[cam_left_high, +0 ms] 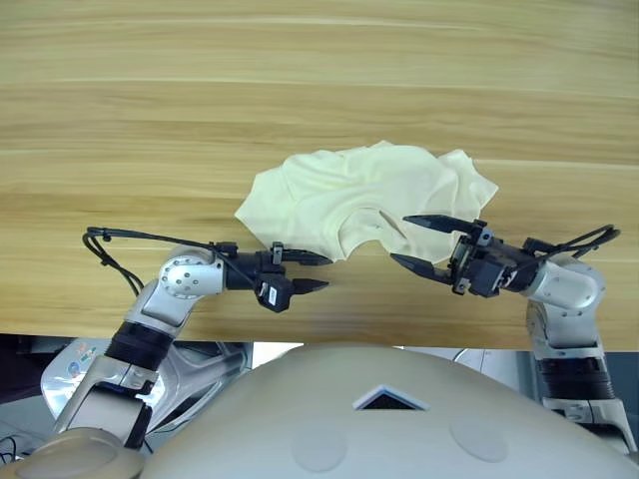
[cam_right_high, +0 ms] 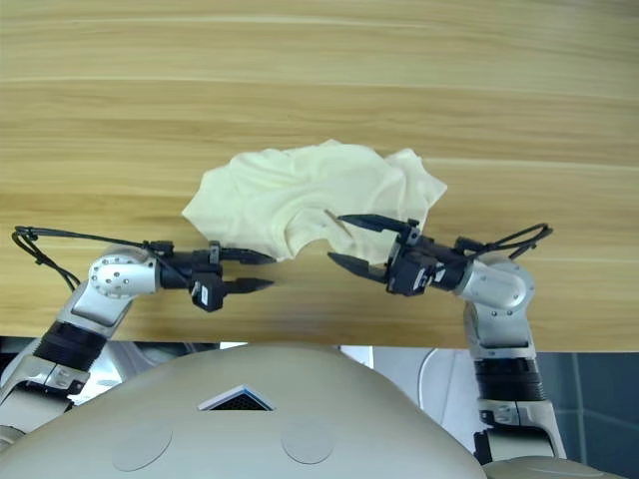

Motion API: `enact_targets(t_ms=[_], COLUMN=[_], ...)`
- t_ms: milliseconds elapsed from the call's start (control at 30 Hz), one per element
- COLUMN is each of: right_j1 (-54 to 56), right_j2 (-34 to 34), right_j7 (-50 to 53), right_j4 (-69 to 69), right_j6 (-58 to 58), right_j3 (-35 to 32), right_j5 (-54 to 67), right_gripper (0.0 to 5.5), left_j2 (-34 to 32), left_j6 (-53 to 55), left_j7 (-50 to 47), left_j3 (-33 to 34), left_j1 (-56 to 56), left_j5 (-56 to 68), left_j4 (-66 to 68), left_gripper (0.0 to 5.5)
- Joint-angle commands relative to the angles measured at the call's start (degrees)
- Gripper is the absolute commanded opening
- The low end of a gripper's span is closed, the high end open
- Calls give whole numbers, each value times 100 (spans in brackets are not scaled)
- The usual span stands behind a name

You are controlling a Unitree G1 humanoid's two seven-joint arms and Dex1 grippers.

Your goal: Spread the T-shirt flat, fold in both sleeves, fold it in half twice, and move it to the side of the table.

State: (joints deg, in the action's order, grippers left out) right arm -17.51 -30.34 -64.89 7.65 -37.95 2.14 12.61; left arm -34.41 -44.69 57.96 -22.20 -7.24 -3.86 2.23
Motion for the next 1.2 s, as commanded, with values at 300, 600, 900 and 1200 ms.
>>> enact_targets(t_ms=[300, 600, 900, 1200], right_j1=[40, -96, -138, -101], right_j2=[-252, -501, -616, -617], right_j7=[407, 518, 553, 606], right_j4=[-35, 254, 398, 334], right_j6=[-312, 7, 103, -55], right_j3=[335, 514, 550, 563], right_j5=[-60, 215, 361, 240], right_gripper=[267, 267, 267, 267], left_j2=[-427, -348, -307, -239], left_j6=[69, 63, 426, 425], left_j7=[668, 660, 630, 627], left_j3=[-461, -437, -340, -245], left_j1=[43, -62, -58, -38], left_j5=[1820, 2006, 2269, 2171], left_j4=[-439, -543, -709, -669], left_gripper=[200, 200, 200, 200])
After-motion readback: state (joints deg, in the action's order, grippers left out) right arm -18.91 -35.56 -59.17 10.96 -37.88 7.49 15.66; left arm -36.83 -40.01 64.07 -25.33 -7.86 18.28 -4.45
